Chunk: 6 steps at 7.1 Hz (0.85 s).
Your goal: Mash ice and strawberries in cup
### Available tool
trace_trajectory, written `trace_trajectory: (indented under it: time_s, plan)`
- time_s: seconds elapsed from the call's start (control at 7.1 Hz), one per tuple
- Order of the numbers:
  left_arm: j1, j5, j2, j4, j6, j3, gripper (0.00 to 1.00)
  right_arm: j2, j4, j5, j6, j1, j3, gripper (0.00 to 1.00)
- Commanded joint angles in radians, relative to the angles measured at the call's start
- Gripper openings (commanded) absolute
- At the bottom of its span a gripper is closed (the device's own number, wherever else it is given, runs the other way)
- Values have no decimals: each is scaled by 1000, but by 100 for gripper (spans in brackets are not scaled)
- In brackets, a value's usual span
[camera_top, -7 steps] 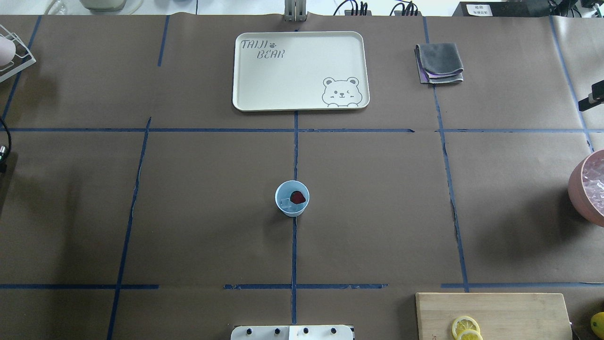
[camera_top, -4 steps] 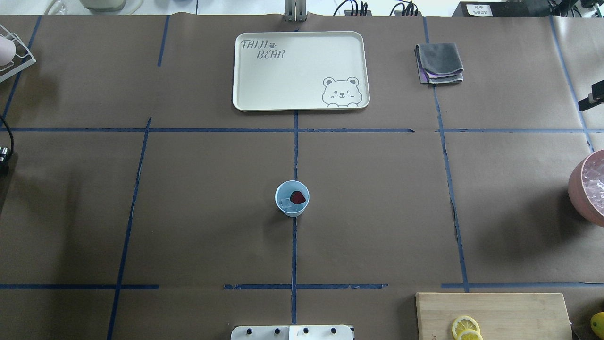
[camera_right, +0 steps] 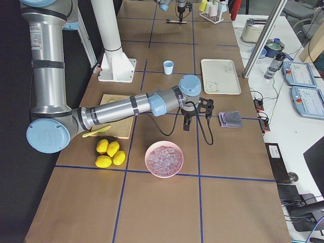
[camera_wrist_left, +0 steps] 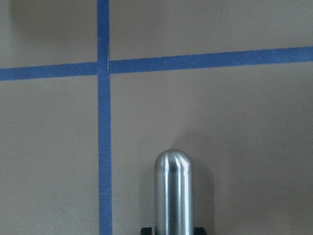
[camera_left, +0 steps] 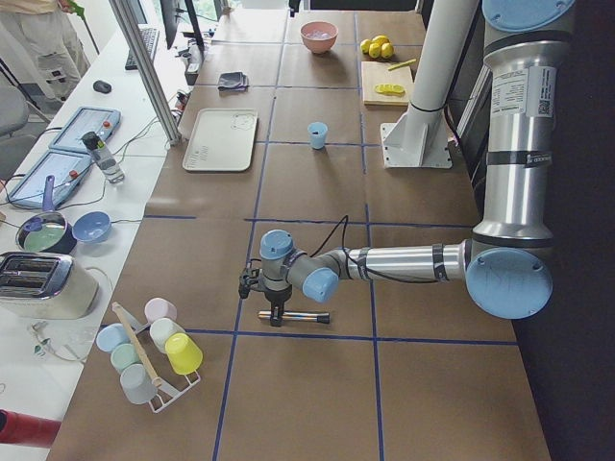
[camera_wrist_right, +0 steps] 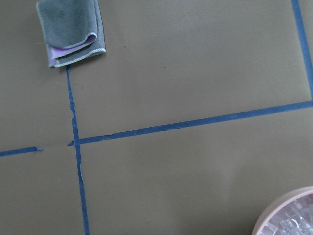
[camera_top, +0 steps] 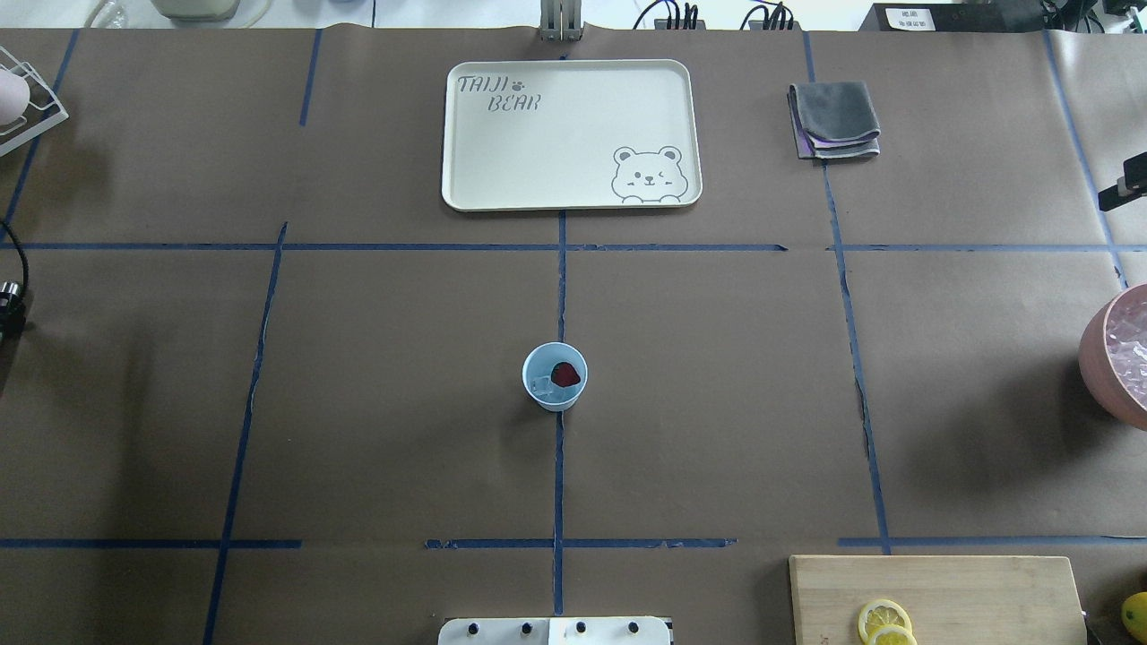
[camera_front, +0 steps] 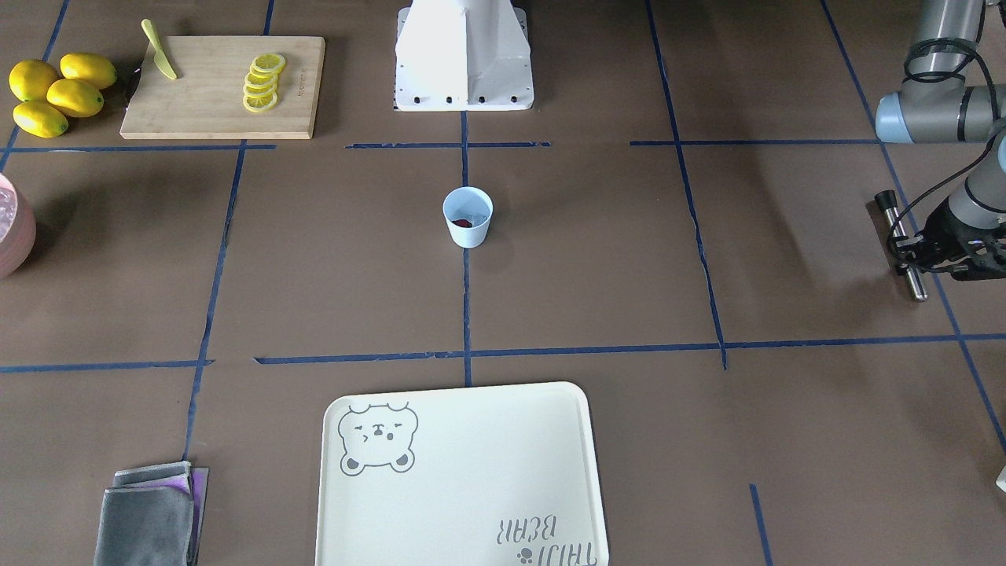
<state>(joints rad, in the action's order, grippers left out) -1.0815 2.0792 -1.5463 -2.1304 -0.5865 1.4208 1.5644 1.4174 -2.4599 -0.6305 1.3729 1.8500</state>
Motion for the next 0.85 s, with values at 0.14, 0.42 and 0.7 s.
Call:
trace_trajectory:
  time_s: [0.14, 0.42, 0.7]
  plan:
    - [-9, 19, 5, 16, 11, 54, 100, -9, 9, -2, 8, 2, -3, 100]
    - [-67, 216, 2, 40, 13, 119, 100, -3, 14, 9, 88, 38, -33, 100]
    - [-185, 339, 33, 40, 45, 151, 100, -6, 14, 6, 278, 122, -141, 100]
